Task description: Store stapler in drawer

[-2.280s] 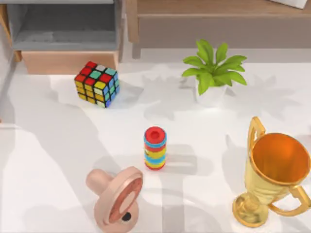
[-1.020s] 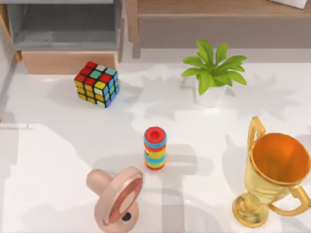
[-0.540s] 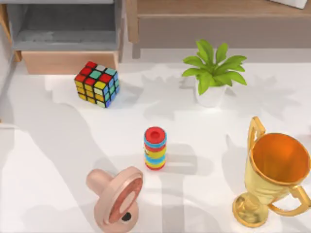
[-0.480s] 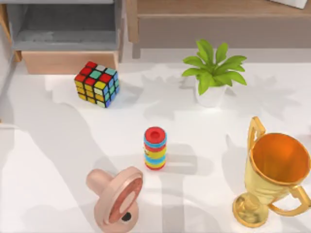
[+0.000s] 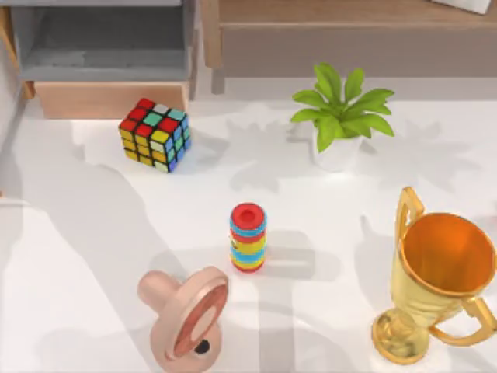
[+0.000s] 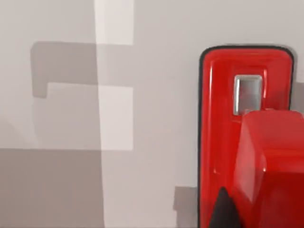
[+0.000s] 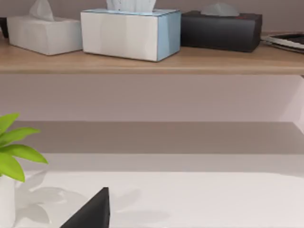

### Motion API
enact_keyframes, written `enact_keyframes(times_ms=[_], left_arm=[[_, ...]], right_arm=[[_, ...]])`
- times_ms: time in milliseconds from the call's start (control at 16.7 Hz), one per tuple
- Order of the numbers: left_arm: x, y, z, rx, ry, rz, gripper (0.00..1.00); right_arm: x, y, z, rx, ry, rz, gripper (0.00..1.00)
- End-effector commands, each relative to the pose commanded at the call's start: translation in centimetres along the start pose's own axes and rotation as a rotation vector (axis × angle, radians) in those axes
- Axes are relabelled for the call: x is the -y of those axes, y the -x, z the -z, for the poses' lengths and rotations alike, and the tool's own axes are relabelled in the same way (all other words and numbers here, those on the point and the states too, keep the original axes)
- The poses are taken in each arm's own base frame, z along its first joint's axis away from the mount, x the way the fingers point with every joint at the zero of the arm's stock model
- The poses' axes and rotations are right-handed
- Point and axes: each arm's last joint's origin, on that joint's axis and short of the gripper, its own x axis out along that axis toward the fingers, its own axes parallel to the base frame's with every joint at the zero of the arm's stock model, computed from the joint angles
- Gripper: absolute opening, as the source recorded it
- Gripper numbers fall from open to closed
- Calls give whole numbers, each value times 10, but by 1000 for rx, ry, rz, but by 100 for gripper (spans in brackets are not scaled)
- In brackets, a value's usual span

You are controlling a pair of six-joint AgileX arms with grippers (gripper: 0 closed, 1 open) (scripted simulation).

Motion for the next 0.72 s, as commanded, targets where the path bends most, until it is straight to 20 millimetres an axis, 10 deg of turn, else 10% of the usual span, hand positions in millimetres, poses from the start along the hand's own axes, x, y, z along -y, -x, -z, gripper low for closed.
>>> enact_keyframes(times_ms=[420,720], left_arm=[[0,0,0,0,0,0,98],[0,0,0,0,0,0,100]], right_arm=[[0,0,0,0,0,0,100],[0,0,0,0,0,0,100]])
